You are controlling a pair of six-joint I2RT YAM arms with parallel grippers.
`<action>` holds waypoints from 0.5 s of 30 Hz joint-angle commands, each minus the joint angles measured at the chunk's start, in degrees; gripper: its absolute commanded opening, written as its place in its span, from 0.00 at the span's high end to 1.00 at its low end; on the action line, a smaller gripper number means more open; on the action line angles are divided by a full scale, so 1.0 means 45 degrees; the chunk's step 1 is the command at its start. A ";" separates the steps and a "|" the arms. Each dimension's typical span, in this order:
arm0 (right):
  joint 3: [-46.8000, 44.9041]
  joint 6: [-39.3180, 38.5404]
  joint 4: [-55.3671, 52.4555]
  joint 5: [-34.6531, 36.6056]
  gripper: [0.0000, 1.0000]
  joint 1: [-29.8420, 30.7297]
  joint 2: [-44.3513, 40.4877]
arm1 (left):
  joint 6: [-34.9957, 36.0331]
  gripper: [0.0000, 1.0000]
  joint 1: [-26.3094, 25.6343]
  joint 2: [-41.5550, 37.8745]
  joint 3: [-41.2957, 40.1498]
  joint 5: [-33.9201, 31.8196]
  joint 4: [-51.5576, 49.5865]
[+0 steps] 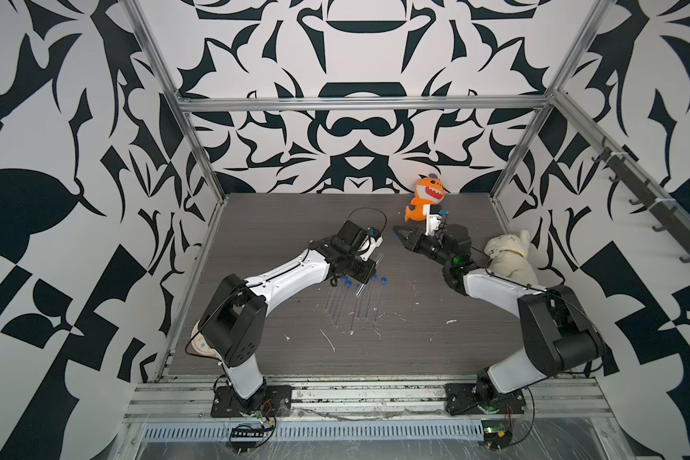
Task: Remove stoppers from test tubes
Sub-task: Open the stopper on the test tube.
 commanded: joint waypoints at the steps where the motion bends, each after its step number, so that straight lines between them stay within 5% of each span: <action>1: 0.0507 -0.0997 -0.0545 0.0647 1.00 0.0070 -0.0485 | 0.0230 1.00 -0.0053 -0.0089 -0.0032 0.0084 -0.0658; 10: 0.1936 -0.3178 -0.8542 0.1998 1.00 -0.0119 -0.0612 | -0.0082 1.00 0.1133 0.0228 0.0558 -0.1612 -0.2077; 15: 0.0601 -0.2929 -0.9289 0.1560 1.00 -0.1010 -0.0582 | -0.0678 1.00 0.2628 0.0575 0.0617 -0.2126 -0.2816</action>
